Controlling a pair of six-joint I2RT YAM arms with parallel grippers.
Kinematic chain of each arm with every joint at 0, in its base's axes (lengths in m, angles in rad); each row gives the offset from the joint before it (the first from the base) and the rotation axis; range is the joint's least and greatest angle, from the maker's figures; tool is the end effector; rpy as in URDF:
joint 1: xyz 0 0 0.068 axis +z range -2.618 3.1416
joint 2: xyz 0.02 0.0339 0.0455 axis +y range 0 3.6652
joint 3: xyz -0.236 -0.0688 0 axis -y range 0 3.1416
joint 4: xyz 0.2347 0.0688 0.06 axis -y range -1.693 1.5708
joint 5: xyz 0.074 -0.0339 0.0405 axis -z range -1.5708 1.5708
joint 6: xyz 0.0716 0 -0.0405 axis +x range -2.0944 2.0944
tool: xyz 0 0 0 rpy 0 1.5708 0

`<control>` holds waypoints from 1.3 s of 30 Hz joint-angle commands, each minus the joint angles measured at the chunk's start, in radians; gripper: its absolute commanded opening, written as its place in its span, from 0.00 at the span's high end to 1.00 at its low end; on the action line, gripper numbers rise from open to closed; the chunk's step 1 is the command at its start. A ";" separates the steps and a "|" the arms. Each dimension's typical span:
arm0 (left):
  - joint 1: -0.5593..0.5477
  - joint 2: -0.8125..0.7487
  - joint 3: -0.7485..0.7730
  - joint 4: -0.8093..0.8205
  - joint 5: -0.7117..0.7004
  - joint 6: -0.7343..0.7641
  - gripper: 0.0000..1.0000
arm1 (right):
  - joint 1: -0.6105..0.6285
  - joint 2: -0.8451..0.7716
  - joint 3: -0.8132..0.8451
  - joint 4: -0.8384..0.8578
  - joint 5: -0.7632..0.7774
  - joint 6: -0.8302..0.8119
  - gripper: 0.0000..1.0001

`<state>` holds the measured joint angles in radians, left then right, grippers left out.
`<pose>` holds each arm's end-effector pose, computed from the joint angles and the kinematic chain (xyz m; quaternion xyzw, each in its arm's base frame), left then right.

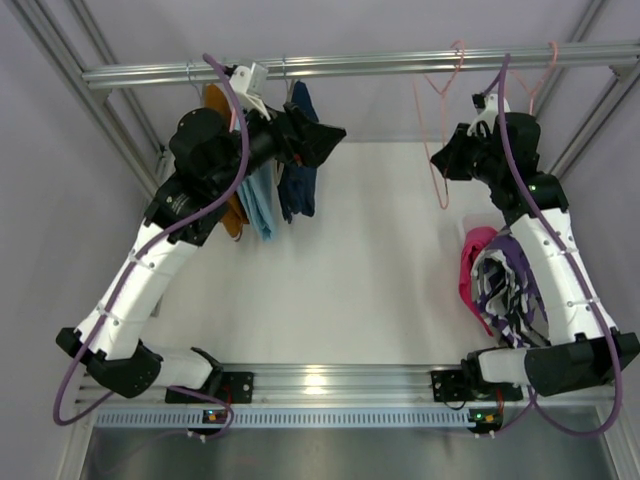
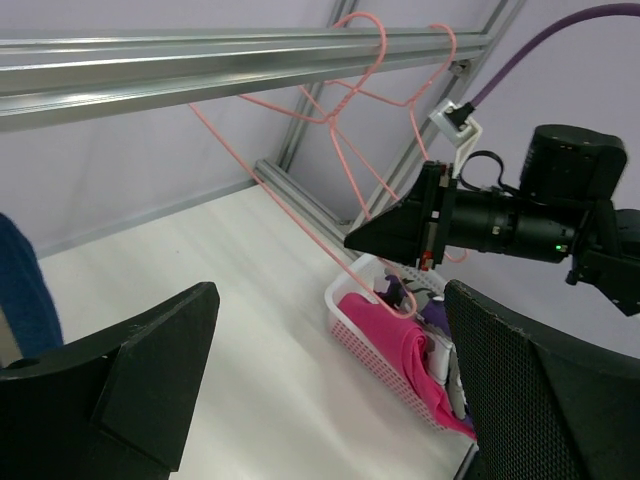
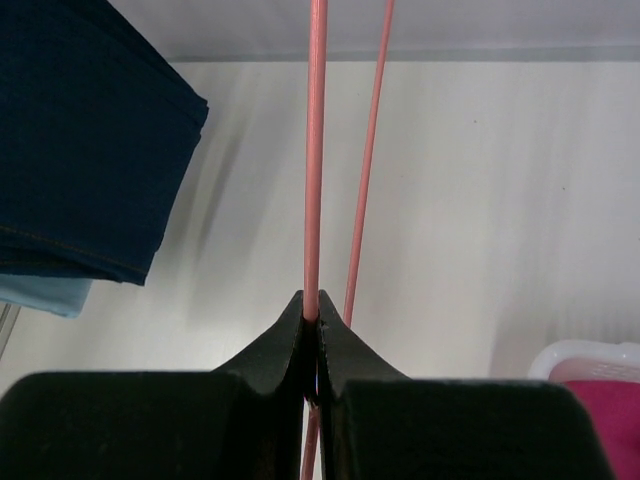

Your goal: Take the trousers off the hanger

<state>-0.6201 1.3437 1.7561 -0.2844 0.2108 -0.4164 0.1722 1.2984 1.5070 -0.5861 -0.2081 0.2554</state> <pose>0.2360 -0.1869 0.5109 0.1454 0.6453 -0.4303 0.6142 0.3005 0.0673 0.3950 -0.0241 0.8245 0.2025 0.5279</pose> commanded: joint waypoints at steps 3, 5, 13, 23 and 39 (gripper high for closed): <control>0.048 -0.021 0.013 -0.039 -0.011 0.022 0.01 | -0.013 -0.054 -0.020 0.055 -0.007 -0.025 1.00; 0.060 -0.011 0.034 -0.105 -0.008 0.047 0.01 | -0.013 -0.080 -0.051 0.049 -0.008 -0.030 0.92; 0.076 -0.038 0.082 -0.239 -0.034 0.175 0.01 | -0.014 -0.175 -0.117 0.026 0.010 -0.053 0.17; 0.092 -0.201 -0.003 -0.308 -0.475 0.445 0.01 | -0.013 -0.371 -0.120 -0.008 0.036 -0.154 0.00; 0.260 -0.612 -0.457 -0.334 -0.841 0.729 0.01 | -0.074 -0.643 -0.252 -0.017 0.088 -0.318 0.00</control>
<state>-0.3813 0.7799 1.3659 -0.6220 -0.5285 0.2420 0.1413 0.6983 1.2785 -0.6018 -0.1444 -0.0185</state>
